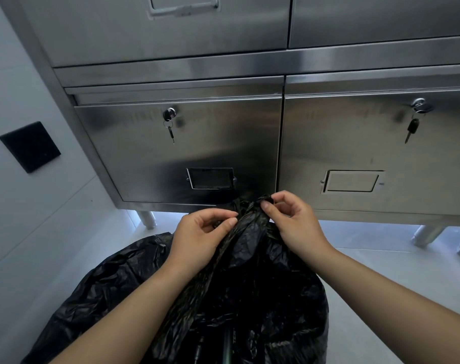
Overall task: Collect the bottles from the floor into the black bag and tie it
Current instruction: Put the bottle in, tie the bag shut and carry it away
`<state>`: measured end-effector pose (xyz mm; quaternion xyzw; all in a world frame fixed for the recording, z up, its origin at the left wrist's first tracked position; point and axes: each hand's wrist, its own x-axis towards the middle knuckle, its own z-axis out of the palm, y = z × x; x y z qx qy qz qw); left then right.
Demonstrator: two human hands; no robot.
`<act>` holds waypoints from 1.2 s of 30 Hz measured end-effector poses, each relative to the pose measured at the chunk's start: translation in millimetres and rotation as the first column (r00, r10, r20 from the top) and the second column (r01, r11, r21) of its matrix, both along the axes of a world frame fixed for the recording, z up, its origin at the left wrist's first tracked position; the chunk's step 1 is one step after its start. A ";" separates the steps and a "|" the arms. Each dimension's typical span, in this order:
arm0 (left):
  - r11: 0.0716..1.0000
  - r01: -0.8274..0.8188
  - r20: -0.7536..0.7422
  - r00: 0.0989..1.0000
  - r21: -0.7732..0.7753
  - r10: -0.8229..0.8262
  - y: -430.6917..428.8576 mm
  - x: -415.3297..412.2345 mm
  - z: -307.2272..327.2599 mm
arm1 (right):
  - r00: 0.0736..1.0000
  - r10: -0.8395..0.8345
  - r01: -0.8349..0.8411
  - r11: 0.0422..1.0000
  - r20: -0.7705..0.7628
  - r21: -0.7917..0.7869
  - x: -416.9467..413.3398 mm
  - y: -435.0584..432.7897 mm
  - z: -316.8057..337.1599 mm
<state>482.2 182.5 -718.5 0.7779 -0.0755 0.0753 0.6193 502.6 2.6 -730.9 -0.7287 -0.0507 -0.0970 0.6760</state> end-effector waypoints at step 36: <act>0.990 0.031 0.124 0.991 0.135 -0.047 12.2 7.8 1.7 | 0.951 0.237 -0.122 0.879 0.200 -0.462 -5.7 8.4 4.4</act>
